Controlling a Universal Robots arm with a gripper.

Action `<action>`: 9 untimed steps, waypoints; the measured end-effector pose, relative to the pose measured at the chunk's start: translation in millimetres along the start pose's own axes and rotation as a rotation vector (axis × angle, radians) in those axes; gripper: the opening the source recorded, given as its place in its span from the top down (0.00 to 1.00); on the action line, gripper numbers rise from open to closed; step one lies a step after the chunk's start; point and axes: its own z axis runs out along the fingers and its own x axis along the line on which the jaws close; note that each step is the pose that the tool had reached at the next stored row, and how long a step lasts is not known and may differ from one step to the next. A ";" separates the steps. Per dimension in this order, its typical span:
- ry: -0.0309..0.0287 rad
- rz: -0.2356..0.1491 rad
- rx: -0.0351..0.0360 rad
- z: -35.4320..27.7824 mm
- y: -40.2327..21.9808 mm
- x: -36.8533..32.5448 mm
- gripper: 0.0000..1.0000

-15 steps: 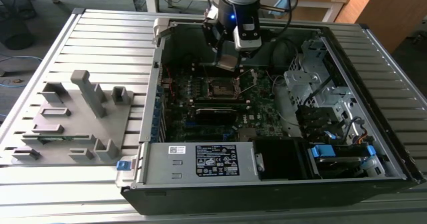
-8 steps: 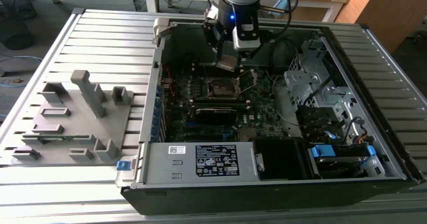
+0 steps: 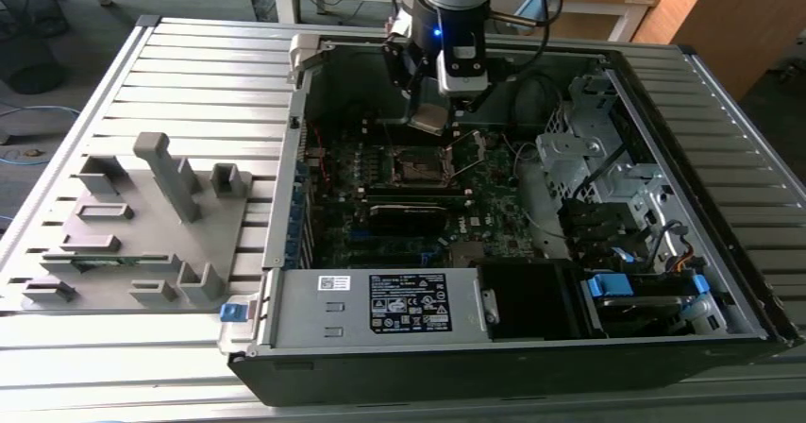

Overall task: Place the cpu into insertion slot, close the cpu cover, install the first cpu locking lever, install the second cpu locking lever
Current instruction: 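Place the cpu into insertion slot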

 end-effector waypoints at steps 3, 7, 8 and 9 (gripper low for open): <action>-0.0002 0.001 -0.0001 0.0 0.0 0.0 0.46; -0.0002 0.001 -0.0001 0.0 0.0 0.0 0.46; -0.0002 0.001 -0.0002 0.1 0.0 0.0 0.46; -0.0002 0.001 -0.0001 0.0 0.0 0.0 0.46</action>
